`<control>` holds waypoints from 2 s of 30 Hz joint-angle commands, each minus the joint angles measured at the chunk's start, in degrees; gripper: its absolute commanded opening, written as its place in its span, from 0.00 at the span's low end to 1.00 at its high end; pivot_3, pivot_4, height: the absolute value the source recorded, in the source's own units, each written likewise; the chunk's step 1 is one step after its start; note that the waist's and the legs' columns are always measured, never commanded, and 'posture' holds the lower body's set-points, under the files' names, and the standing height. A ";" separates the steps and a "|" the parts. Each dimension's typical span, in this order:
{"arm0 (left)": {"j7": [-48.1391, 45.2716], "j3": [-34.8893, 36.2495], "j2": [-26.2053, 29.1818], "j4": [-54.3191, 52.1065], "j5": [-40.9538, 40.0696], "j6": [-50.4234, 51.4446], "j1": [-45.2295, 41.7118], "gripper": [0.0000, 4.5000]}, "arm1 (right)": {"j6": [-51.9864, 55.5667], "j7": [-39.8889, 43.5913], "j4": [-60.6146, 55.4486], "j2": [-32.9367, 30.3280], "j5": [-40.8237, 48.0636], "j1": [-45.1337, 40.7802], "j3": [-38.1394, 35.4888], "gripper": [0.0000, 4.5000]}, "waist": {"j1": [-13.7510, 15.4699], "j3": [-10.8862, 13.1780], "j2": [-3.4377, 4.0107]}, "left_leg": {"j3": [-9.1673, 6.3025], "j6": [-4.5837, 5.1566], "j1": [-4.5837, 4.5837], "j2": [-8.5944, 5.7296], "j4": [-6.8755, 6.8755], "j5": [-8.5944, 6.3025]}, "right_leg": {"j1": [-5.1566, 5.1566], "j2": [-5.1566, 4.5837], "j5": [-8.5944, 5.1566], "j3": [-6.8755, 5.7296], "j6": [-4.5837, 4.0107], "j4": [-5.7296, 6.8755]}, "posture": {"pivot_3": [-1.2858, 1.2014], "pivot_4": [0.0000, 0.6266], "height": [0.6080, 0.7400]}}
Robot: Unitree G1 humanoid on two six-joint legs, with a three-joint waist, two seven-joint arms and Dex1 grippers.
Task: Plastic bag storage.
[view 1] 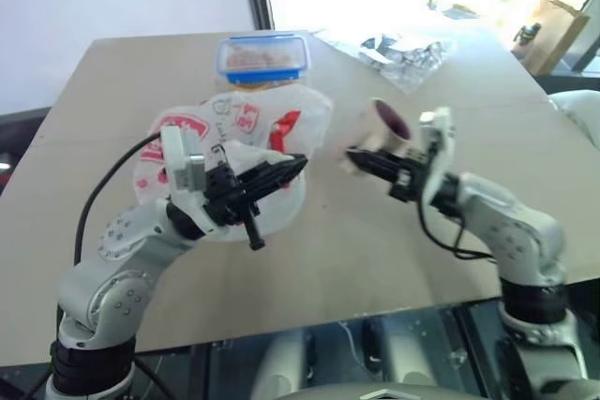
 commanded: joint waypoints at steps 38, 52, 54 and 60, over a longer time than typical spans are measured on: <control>2.83 -0.77 1.72 -14.22 1.25 -3.20 14.28 0.00 | -17.32 20.68 43.12 27.39 -17.80 -19.22 19.26 0.25 | -0.58 0.02 0.07 | 0.01 -0.21 0.06 -0.04 -0.15 0.02 | -0.04 -0.05 -0.01 -0.08 -0.03 -0.02 | 0.52 0.24 1.00; 2.77 -2.55 -2.06 -10.21 6.03 -6.89 15.65 0.00 | -13.19 11.17 15.03 10.34 -18.33 -11.25 10.94 0.98 | -0.17 0.03 0.08 | -0.07 -0.22 -0.02 -0.08 -0.14 0.03 | -0.03 -0.13 -0.01 -0.15 -0.03 -0.07 | 0.52 0.24 1.00; 2.27 -2.89 -2.14 -9.64 6.30 -7.24 15.67 0.00 | -14.36 6.60 12.45 8.55 -20.61 -11.47 9.03 0.98 | -0.21 0.03 0.08 | -0.06 -0.21 -0.02 -0.09 -0.14 0.03 | -0.03 -0.13 -0.02 -0.14 -0.04 -0.07 | 0.52 0.24 1.00; 1.23 -3.25 -2.12 -8.40 6.32 -7.44 15.27 0.00 | -17.68 -4.42 15.29 4.16 -29.68 -17.79 6.32 0.98 | -0.51 0.04 0.10 | 0.00 -0.29 0.01 -0.01 -0.15 0.08 | -0.08 -0.03 -0.04 -0.12 -0.06 -0.01 | 0.52 0.24 1.00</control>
